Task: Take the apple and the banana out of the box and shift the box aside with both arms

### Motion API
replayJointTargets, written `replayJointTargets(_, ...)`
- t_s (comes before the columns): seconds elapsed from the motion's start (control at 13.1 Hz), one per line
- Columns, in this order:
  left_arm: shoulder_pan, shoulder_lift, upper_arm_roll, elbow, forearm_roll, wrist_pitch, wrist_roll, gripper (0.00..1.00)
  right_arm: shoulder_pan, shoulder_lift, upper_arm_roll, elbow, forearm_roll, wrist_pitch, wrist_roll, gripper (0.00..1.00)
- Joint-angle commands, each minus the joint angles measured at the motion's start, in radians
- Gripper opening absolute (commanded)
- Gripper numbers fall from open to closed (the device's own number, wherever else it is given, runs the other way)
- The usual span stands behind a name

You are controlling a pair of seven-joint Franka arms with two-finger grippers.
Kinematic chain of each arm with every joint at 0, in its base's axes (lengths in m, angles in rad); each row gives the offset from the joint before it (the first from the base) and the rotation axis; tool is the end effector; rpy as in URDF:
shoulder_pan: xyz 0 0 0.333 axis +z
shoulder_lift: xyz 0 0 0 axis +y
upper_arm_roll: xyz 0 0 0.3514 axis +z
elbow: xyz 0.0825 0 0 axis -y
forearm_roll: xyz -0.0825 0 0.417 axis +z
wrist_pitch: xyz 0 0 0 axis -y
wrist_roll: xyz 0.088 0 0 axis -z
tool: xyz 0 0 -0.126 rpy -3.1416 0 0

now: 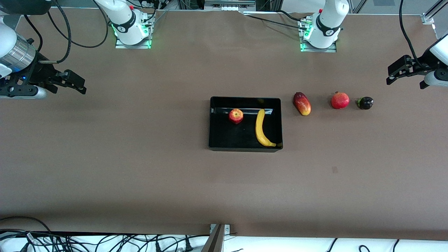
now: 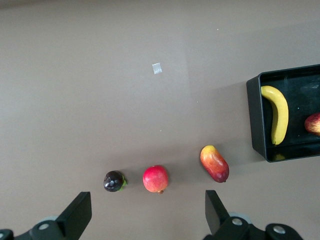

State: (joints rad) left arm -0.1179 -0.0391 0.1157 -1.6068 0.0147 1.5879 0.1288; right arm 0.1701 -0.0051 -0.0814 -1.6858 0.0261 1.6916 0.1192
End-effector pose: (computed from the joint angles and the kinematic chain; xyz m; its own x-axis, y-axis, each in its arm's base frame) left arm 0.5761 0.0019 0.6468 0.9912 -0.1309 0.0185 -0.1306 -0.9913 -0.0127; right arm 0.5910 0.0555 0.5961 0.9994 -0.0336 0.0076 -0.0334 -0.9991 -0.0274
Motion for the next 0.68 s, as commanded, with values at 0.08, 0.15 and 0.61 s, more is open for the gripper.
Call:
replayJointTargets(0.08, -0.009, -0.03, 0.004, -0.033, 0.025, -0.002, -0.026, 1.0, -0.011, 0.008, 0.009, 0.017, 0.0, -0.001, -0.007, 1.0)
replayJointTargets(0.15, -0.009, -0.03, 0.004, -0.033, 0.025, -0.002, -0.028, 1.0, -0.011, 0.008, 0.009, 0.017, 0.0, -0.001, -0.007, 1.0)
replayJointTargets(0.61, -0.009, -0.028, 0.007, -0.039, 0.025, -0.002, -0.037, 1.0, -0.011, 0.008, 0.009, 0.017, 0.0, -0.001, -0.007, 1.0)
